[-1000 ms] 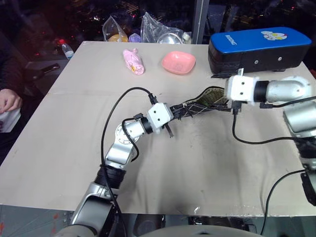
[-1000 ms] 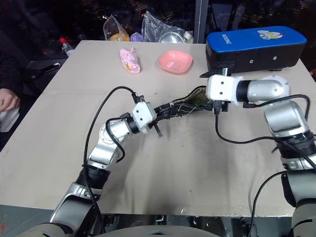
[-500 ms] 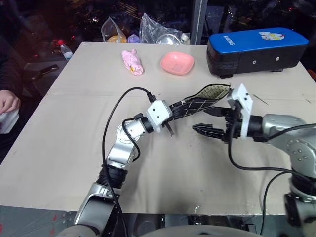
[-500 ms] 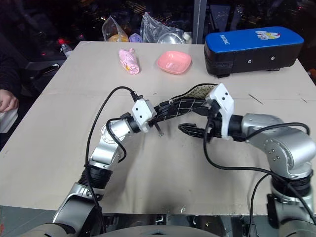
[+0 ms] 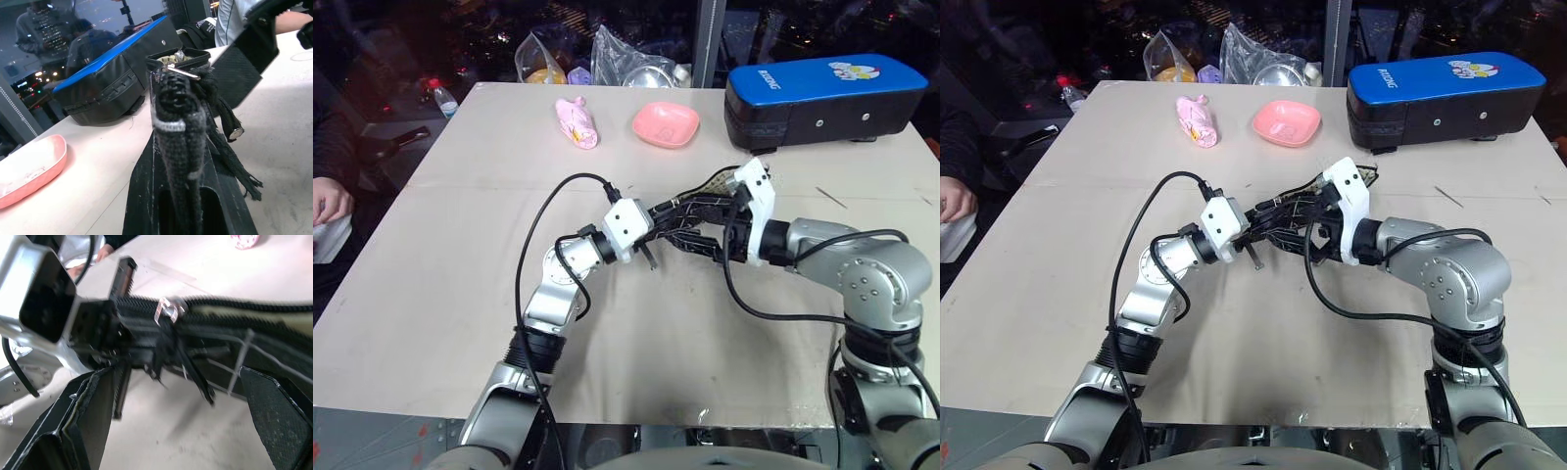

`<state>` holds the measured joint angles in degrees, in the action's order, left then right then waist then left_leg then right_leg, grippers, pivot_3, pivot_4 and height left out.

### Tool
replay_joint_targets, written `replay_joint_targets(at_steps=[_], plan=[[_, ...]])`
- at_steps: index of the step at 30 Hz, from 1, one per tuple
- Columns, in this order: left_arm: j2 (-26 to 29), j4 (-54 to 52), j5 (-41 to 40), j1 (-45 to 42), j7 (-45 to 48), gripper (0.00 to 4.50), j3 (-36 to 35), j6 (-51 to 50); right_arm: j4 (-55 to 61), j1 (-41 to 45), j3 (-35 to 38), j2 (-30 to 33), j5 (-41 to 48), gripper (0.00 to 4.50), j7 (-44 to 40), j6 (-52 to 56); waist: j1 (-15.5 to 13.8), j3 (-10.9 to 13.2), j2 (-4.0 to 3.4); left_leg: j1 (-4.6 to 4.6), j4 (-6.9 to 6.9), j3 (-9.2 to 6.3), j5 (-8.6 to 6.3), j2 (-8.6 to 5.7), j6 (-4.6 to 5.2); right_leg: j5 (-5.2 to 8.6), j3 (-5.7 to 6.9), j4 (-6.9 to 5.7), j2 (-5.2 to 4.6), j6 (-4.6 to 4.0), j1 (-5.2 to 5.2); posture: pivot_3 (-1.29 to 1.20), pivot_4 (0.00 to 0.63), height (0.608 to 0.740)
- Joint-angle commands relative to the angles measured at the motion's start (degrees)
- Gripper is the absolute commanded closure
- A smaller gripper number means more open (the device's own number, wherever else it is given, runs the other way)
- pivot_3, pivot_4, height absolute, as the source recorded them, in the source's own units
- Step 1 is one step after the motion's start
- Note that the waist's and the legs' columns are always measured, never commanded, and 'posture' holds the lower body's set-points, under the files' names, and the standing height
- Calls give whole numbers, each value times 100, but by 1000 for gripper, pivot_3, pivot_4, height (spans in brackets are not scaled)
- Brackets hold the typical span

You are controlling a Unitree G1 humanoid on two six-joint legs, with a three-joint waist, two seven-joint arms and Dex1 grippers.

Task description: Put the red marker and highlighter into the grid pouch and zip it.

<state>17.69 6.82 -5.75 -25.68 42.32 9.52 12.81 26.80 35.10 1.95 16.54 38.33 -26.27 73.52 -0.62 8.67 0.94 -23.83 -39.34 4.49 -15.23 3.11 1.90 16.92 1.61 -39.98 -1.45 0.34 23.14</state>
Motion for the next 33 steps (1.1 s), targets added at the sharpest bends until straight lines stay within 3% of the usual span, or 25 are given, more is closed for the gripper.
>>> replay_joint_targets(at_steps=[1,2,5,13,19,27,33], plan=[[3,-198,3,-17,-39,4500,-12,42,7,122,-16,-144,24,406,145,-224,-1,0,0,0,0,0,0,0,0,0,0,0,0,0,0,0,150,716],[1,-194,6,-19,-45,4500,-6,44,-16,127,-12,-176,30,406,175,-249,-2,0,0,0,0,0,0,0,0,0,0,1,0,0,0,0,150,716],[2,-197,10,-17,-55,4500,3,49,-64,129,43,-275,65,1185,294,-291,-4,0,0,-1,0,1,0,0,0,0,0,2,-1,0,0,0,150,716],[-4,-172,24,-21,-69,4500,9,73,-65,68,197,-262,130,4440,478,-281,8,0,0,-1,2,0,0,0,0,0,0,2,0,0,0,0,150,716],[-17,-126,19,-25,-72,4500,29,97,-9,7,1104,-1146,544,4440,1380,171,4,0,0,-1,4,0,0,2,0,0,1,2,-1,0,0,0,150,716],[-33,-95,31,-10,-124,4500,25,125,105,143,3014,-3077,972,4440,3724,662,-20,-1,-1,-4,8,0,1,-1,-2,0,4,3,-6,0,1,0,150,716],[-28,-60,33,-25,-159,4500,27,146,-179,294,3699,-2910,1624,4440,4890,253,37,-1,-2,-2,11,2,1,-4,-1,0,1,3,-6,0,2,0,150,716]])
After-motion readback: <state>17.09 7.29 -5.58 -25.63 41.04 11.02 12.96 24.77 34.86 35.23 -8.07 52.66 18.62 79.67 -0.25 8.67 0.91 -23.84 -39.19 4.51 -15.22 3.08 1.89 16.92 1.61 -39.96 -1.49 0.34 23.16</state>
